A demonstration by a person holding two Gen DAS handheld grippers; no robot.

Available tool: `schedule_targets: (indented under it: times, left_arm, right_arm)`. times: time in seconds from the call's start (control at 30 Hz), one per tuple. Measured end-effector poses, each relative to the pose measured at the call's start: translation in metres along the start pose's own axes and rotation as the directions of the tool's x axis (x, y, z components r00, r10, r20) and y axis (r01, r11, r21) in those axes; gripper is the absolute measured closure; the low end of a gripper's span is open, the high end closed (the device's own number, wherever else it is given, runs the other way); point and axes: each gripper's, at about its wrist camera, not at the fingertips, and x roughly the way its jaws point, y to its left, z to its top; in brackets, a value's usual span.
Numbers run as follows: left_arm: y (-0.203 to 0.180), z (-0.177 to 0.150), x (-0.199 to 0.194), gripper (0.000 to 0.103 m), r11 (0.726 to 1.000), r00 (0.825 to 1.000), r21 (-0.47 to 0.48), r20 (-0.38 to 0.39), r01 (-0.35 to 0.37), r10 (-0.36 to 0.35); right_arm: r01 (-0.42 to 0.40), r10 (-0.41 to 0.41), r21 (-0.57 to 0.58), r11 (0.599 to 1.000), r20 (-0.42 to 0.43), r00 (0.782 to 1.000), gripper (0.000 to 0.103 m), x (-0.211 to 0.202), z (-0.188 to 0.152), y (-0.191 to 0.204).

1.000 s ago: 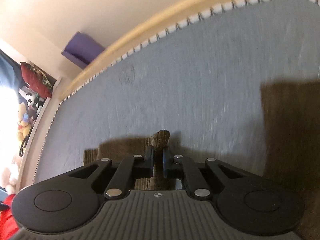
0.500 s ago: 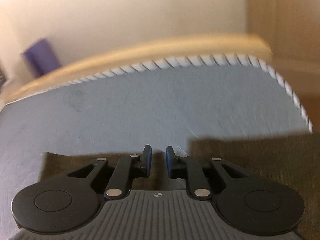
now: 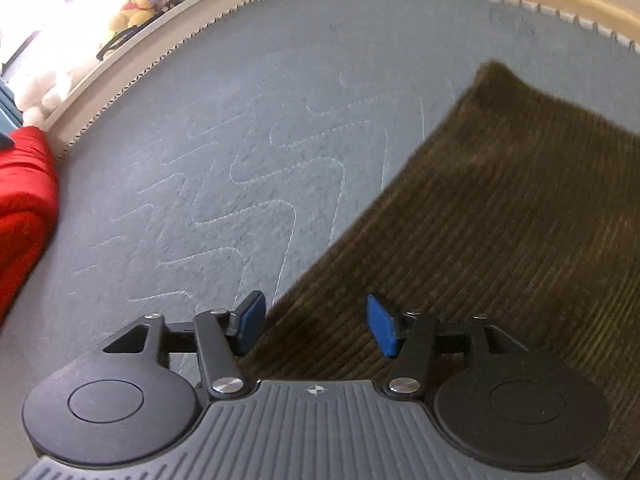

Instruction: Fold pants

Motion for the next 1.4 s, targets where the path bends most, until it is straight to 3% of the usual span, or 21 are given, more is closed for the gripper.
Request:
schedule_targets:
  times: [0.07,0.13,0.23,0.3,0.33,0.4,0.43,0.47,0.5,0.6,0.63,0.67,0.73,0.8,0.9,0.97,1.03,1.2,1.4]
  left_arm:
    - [0.017,-0.002,0.011,0.019,0.999,0.999,-0.004,-0.035,0.042,-0.042]
    - [0.019,-0.007,0.020,0.019,0.998,0.997,0.022,-0.052,0.065,-0.064]
    - [0.013,-0.014,0.029,0.019,0.991,0.996,0.102,-0.047,0.081,-0.076]
    - [0.013,-0.016,0.032,0.021,0.986,0.995,0.135,-0.043,0.099,-0.093]
    - [0.013,-0.016,0.033,0.025,0.983,0.994,0.147,-0.042,0.111,-0.106]
    - [0.012,-0.015,0.033,0.056,0.974,0.990,0.178,-0.039,0.142,-0.137]
    - [0.010,-0.014,0.030,0.066,0.969,0.991,0.209,-0.027,0.134,-0.132]
    - [0.007,-0.012,0.025,0.078,0.961,0.992,0.246,-0.003,0.127,-0.130]
    - [0.004,-0.011,0.019,0.083,0.954,0.991,0.276,0.037,0.114,-0.129]
    - [-0.003,-0.007,0.002,0.085,0.959,0.983,0.279,0.158,0.051,-0.099]
    - [-0.007,-0.007,0.000,0.085,0.959,0.981,0.281,0.181,0.016,-0.070]
    - [-0.011,-0.008,0.000,0.084,0.956,0.979,0.292,0.201,-0.027,-0.033]
    - [-0.016,-0.011,0.006,0.077,0.952,0.985,0.302,0.172,-0.054,0.001]
    - [-0.016,-0.010,0.013,0.067,0.958,0.994,0.277,0.104,-0.070,0.042]
    - [-0.013,-0.005,0.000,0.056,0.970,0.992,0.227,0.101,-0.092,0.070]
    - [-0.016,-0.005,-0.015,0.056,0.969,0.991,0.231,0.123,-0.084,0.056]
    - [-0.019,-0.009,-0.036,0.056,0.965,0.985,0.250,0.170,-0.081,0.039]
    - [-0.020,-0.021,-0.087,0.056,0.970,0.971,0.241,0.238,-0.026,-0.033]
    - [-0.010,-0.048,-0.161,0.059,0.984,0.946,0.157,0.297,0.087,-0.131]
  right_arm:
    - [0.027,-0.027,-0.001,1.000,0.003,1.000,0.024,0.002,-0.004,0.010]
    - [0.084,-0.084,-0.022,0.996,0.013,0.996,0.028,0.013,0.003,0.027]
    - [0.222,-0.215,-0.092,0.971,0.075,0.974,0.068,0.014,-0.004,0.041]
    - [0.238,-0.227,-0.101,0.966,0.106,0.968,0.083,0.014,-0.005,0.037]
    - [0.244,-0.231,-0.114,0.963,0.116,0.966,0.092,0.013,-0.007,0.037]
    - [0.235,-0.219,-0.120,0.965,0.131,0.967,0.096,0.014,-0.004,0.033]
    - [0.231,-0.214,-0.119,0.966,0.141,0.967,0.097,0.010,-0.005,0.034]
    - [0.225,-0.205,-0.113,0.968,0.165,0.965,0.097,0.007,-0.004,0.032]
    - [0.216,-0.193,-0.089,0.972,0.214,0.958,0.098,-0.001,-0.002,0.031]
    - [0.179,-0.162,-0.018,0.984,0.342,0.926,0.098,-0.022,0.007,0.030]
    - [0.162,-0.147,-0.014,0.987,0.343,0.928,0.097,-0.022,0.009,0.029]
    - [0.135,-0.124,-0.014,0.991,0.308,0.943,0.097,-0.019,0.012,0.027]
    - [0.109,-0.104,-0.008,0.994,0.217,0.971,0.095,-0.007,0.010,0.022]
    - [0.140,-0.134,-0.039,0.989,0.133,0.982,0.090,0.000,0.004,0.018]
    - [0.135,-0.127,-0.039,0.990,0.169,0.977,0.088,-0.025,0.006,0.014]
    - [0.107,-0.091,-0.066,0.992,0.220,0.971,0.087,-0.051,0.011,0.021]
    - [0.063,-0.030,-0.104,0.993,0.292,0.956,0.082,-0.089,0.014,0.030]
    - [-0.063,0.147,-0.202,0.977,0.436,0.888,0.069,-0.204,-0.005,0.055]
    - [-0.156,0.307,-0.343,0.926,0.445,0.841,0.061,-0.309,-0.057,0.067]
